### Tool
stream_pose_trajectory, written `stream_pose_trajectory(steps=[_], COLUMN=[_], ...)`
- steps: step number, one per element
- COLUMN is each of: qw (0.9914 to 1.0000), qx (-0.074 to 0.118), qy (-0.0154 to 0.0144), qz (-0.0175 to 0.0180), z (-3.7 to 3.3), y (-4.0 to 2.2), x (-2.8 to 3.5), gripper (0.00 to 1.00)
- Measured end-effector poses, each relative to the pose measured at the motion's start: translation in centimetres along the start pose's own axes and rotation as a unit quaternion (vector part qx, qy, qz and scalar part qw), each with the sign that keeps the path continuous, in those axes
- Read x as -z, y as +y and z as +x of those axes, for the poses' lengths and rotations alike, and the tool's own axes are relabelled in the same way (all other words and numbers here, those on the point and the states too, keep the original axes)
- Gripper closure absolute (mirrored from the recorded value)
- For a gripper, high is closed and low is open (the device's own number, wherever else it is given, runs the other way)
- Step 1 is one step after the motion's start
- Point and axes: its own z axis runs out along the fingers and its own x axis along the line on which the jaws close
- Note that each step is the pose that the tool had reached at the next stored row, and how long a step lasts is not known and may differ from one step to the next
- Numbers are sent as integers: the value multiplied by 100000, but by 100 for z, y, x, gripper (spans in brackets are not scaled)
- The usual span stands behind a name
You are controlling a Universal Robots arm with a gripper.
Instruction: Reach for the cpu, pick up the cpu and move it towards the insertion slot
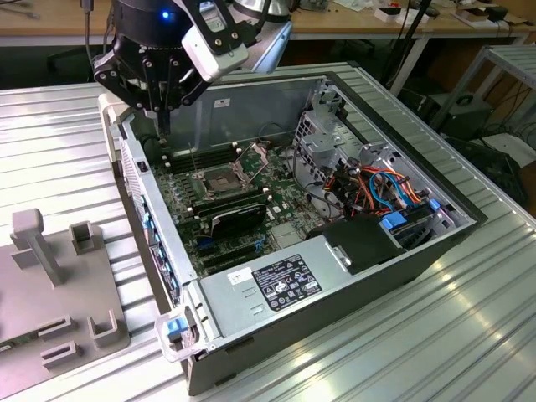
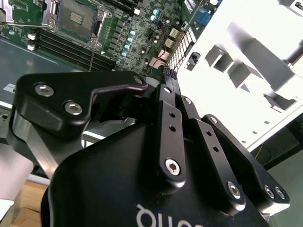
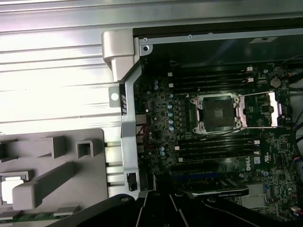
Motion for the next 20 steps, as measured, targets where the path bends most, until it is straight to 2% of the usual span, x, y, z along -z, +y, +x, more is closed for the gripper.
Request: stream_pose_trajectory(steps=[20], qw=[100000], qx=[-2], qy=[52], qz=[4], z=[211], y=[-16], x=[2], gripper=[89])
